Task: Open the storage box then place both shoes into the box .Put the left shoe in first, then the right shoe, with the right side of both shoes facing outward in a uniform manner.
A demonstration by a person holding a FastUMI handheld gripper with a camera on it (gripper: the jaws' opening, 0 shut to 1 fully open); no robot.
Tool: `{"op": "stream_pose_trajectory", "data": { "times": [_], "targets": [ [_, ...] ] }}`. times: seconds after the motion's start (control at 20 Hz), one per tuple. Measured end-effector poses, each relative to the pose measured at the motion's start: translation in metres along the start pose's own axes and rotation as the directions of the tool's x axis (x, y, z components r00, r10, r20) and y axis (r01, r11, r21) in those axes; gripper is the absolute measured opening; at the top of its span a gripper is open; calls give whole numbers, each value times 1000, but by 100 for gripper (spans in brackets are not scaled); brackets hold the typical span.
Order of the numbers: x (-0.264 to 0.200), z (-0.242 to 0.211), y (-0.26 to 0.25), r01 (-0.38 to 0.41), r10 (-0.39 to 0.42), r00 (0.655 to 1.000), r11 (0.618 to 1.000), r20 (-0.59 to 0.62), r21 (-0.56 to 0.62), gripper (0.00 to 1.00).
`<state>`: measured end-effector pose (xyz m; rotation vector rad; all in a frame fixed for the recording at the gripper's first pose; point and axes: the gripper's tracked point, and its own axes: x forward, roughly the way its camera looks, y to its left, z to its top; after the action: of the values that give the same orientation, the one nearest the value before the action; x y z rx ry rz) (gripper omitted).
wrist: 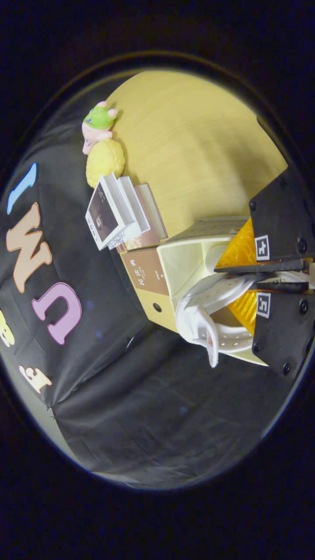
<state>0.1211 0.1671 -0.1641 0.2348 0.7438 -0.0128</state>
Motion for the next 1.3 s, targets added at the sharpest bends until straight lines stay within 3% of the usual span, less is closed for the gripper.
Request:
{"op": "stream_pose_trajectory", "data": {
  "times": [0.2,0.35,0.45,0.6,0.75,0.9,1.1,1.3],
  "targets": [
    [-3,0,3,-11,11,1000,1000,3,11,30],
    [-17,2,17,-76,76,997,997,3,13,56],
    [-36,25,29,-134,133,988,991,73,17,73],
    [-77,63,19,-133,139,971,990,196,-42,99],
    [-107,85,-7,-108,136,948,988,289,-112,100],
    [-127,98,-46,0,100,916,968,388,-250,100],
    [-160,110,-70,124,157,822,888,547,-443,100],
    [-198,107,-74,278,246,697,773,674,-570,100]
  ]
}}
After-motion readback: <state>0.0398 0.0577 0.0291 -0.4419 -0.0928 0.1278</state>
